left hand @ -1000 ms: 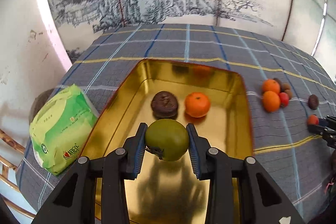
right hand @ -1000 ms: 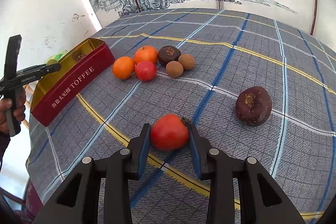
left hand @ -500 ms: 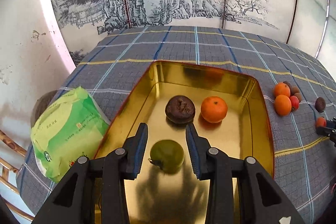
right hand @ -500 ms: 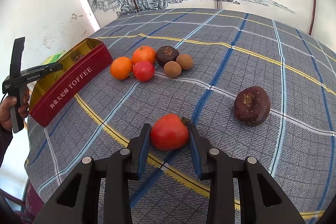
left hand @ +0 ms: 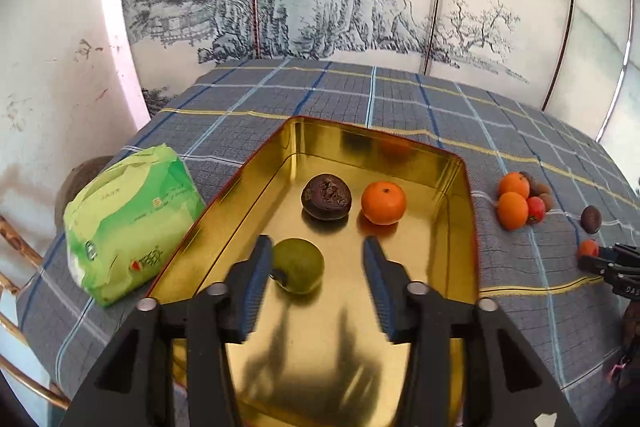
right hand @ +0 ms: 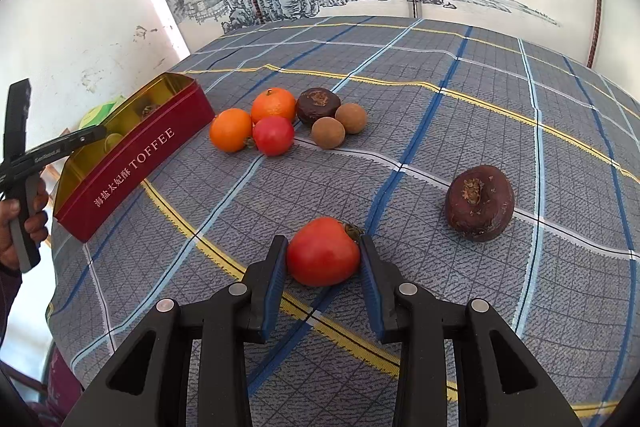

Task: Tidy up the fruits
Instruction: 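Lower the green fruit into the tin and open the left tool, then carry the red fruit over the tin and release it with the right tool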

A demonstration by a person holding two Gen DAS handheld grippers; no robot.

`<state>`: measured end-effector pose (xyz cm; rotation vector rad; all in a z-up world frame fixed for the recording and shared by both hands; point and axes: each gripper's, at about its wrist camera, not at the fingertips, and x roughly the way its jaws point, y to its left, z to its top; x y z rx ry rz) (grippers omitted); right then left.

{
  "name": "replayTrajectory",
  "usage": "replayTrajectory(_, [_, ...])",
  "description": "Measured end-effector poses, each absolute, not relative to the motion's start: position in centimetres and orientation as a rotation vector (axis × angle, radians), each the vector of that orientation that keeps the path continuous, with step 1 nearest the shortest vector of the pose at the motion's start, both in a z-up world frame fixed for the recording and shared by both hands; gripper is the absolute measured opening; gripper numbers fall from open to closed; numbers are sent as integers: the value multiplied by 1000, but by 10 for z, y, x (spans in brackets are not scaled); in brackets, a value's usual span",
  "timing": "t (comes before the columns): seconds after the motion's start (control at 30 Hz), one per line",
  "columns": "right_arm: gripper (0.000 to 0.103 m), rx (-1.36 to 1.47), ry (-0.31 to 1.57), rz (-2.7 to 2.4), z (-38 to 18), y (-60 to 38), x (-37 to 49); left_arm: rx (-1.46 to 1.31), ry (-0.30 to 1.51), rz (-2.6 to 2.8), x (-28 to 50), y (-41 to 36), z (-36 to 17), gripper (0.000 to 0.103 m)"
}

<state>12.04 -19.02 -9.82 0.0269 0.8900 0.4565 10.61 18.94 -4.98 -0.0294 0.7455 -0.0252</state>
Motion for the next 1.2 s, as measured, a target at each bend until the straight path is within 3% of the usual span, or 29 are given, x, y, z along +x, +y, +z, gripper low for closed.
replayTrajectory(0.07, [36, 24, 890, 456, -98, -190, 120, -26, 719, 19, 96, 186, -43, 70])
replayTrajectory(0.37, [36, -36, 896, 452, -94, -177, 118, 11, 651, 65, 68, 170, -21, 77])
replayTrajectory(1.2, [36, -93, 769, 706, -13, -36, 112, -64, 634, 77, 28, 193, -25, 85])
